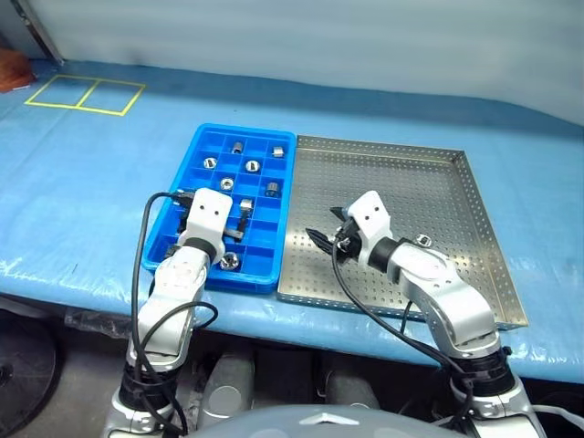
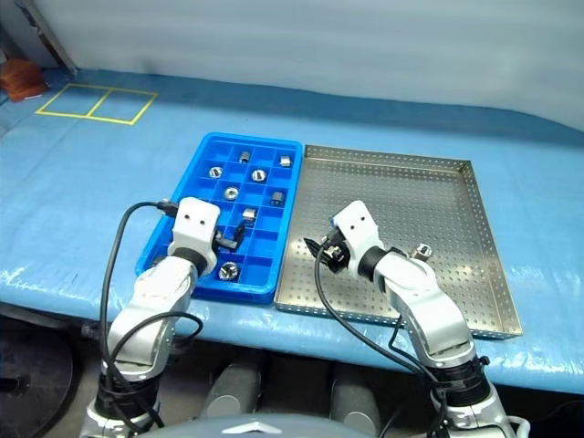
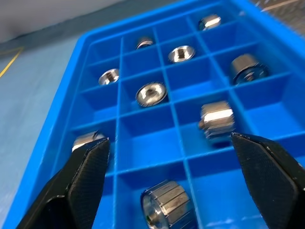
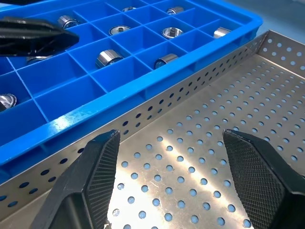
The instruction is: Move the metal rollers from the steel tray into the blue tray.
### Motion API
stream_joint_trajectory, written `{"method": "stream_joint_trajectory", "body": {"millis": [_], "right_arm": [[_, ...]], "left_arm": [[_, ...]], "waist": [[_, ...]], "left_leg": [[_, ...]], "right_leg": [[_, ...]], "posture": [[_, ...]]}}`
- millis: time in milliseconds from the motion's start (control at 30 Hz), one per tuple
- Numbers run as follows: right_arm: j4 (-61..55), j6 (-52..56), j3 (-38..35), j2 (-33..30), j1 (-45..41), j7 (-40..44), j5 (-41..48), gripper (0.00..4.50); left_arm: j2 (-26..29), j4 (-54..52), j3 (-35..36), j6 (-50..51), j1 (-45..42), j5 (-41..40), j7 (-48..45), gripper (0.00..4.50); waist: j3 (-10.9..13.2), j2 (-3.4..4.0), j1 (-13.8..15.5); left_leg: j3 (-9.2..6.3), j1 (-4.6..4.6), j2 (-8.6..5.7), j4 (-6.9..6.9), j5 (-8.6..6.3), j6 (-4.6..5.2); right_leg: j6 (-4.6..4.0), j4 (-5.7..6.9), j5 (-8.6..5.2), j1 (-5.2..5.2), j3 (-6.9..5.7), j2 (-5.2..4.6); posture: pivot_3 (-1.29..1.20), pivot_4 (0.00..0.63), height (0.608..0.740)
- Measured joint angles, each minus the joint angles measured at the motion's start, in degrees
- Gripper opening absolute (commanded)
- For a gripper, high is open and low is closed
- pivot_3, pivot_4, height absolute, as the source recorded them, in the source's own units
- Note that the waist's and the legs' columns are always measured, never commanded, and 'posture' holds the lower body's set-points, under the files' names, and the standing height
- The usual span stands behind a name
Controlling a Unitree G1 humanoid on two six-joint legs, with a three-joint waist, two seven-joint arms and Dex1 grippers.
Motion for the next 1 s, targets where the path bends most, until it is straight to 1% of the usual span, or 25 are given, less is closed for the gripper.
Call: {"method": "stream_joint_trajectory", "body": {"millis": [100,233,467,667,1000], "right_arm": [[-0.9,0.27,-1.52,-0.03,0.64,-2.4,-1.04,3.62],[-1.0,2.84,-5.47,0.18,1.16,-8.63,-4.14,3.62],[3.12,5.94,-11.72,3.69,1.06,-18.14,-8.15,3.62],[9.3,6.44,-13.29,5.92,0.16,-19.29,-7.71,3.62],[16.31,5.54,-14.61,7.89,-1.08,-22.17,-8.29,3.62]], "left_arm": [[-1.09,0.57,-0.73,-2.89,-1.4,-3.96,-3.94,4.45],[-1.97,3.86,-4.28,-5.12,-4.76,-9.73,-11.21,4.45],[-0.18,11.05,-9.45,-6.33,-9.33,-12.48,-19.38,4.45],[0.4,12.69,-11.52,-6.64,-9.79,-12.46,-20.62,4.45],[3.74,11.18,-13.34,-6.64,-8.16,-13.18,-23.89,4.45]], "waist": [[0.0,0.0,-0.49],[0.0,0.0,-1.29],[-0.01,0.02,-4.48],[-0.02,0.03,-5.95],[-0.02,0.04,-5.85]], "left_leg": [[0.01,-0.01,0.0,0.01,0.0,0.0],[0.03,-0.04,-0.02,0.06,0.0,0.0],[0.05,-0.02,-0.02,0.02,0.0,0.01],[0.04,0.05,-0.01,0.04,0.01,0.03],[0.05,0.06,-0.01,0.04,0.01,0.03]], "right_leg": [[0.0,-0.01,0.0,0.0,0.0,0.0],[0.02,-0.04,0.01,0.02,0.02,-0.01],[0.02,0.02,0.01,-0.01,0.07,0.01],[0.02,0.13,0.02,0.01,0.1,0.03],[0.02,0.14,0.01,0.01,0.12,0.04]], "posture": [[0.16,0.15,0.74],[0.12,0.15,0.74],[0.08,0.15,0.74],[0.09,0.15,0.74],[0.11,0.15,0.74]]}}
